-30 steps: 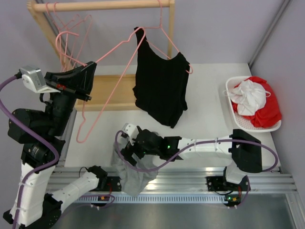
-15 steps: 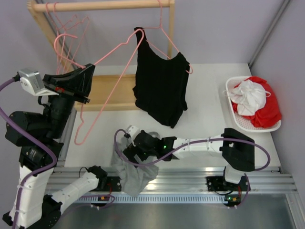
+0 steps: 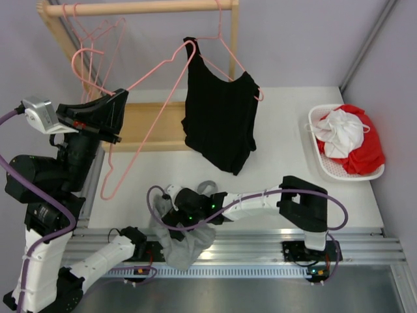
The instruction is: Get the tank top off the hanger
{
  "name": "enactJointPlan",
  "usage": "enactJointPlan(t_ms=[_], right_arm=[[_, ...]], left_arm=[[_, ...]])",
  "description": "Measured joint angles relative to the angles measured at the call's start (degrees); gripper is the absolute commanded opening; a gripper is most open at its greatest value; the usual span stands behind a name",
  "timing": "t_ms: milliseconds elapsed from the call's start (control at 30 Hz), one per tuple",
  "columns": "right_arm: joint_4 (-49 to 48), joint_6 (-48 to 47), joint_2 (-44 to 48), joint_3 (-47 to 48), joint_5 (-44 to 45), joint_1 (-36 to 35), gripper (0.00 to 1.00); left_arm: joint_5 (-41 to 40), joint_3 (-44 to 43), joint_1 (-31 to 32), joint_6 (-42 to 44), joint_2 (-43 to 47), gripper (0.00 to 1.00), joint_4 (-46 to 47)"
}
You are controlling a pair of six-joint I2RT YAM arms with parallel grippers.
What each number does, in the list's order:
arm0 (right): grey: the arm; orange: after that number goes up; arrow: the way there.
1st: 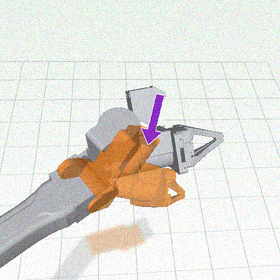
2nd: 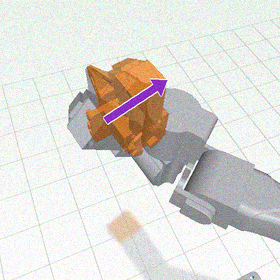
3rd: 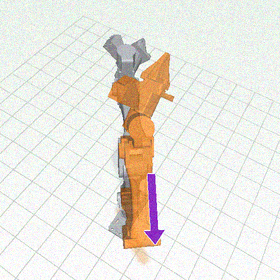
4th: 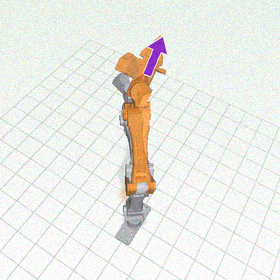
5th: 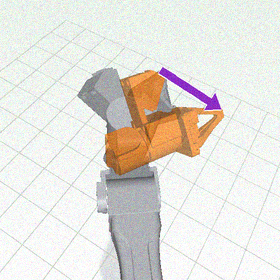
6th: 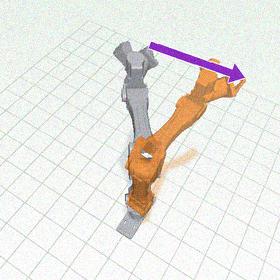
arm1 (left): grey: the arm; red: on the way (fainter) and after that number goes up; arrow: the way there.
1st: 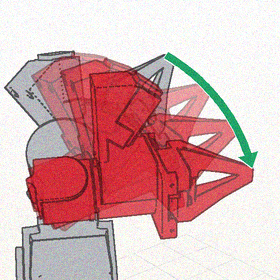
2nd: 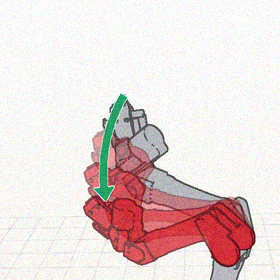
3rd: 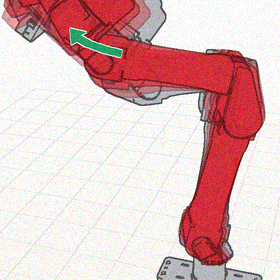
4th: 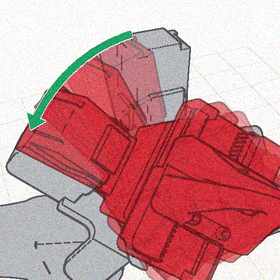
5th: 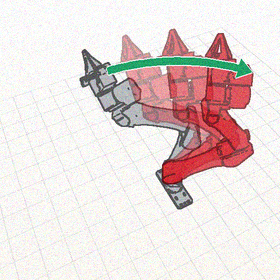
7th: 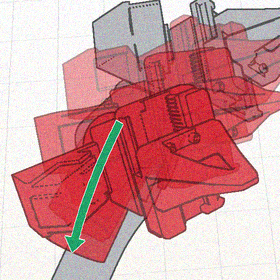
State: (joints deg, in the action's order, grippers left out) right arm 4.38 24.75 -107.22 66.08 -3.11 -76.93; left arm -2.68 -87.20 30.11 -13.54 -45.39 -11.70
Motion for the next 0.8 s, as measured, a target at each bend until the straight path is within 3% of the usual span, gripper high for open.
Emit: enactJointPlan(t_ms=[400, 433, 467, 533, 567, 600, 800], right_arm=[[0.0, -0.8, -5.4, 5.4, 1.0, -3.0, 0.97], [0.0, -1.2, -6.0, 6.1, 2.0, -3.4, 0.88], [-0.1, -1.4, -6.5, 6.5, 2.9, -3.8, 0.63], [0.0, -1.7, -6.9, 6.8, 4.7, -4.2, 0.27], [0.2, -1.8, -7.0, 6.6, 5.2, -4.2, 0.04], [0.5, -1.4, -7.0, 6.4, 5.8, -4.2, 0.00], [0.9, 0.5, -0.6, -1.2, 7.3, -1.8, 0.00]], left_arm=[[0.0, 0.0, 0.0, 0.0, 0.0, 0.00, 0.0], [0.0, 0.0, 0.0, 0.0, 0.0, 0.00, 0.0], [0.0, 0.0, 0.0, 0.0, 0.0, 0.00, 0.0], [0.0, 0.0, 0.0, 0.0, 0.0, 0.00, 0.0], [0.0, 0.0, 0.0, 0.0, 0.0, 0.00, 0.0], [0.0, 0.0, 0.0, 0.0, 0.0, 0.00, 0.0], [-0.1, 0.0, 0.0, 0.0, 0.0, 0.00, 0.0]])
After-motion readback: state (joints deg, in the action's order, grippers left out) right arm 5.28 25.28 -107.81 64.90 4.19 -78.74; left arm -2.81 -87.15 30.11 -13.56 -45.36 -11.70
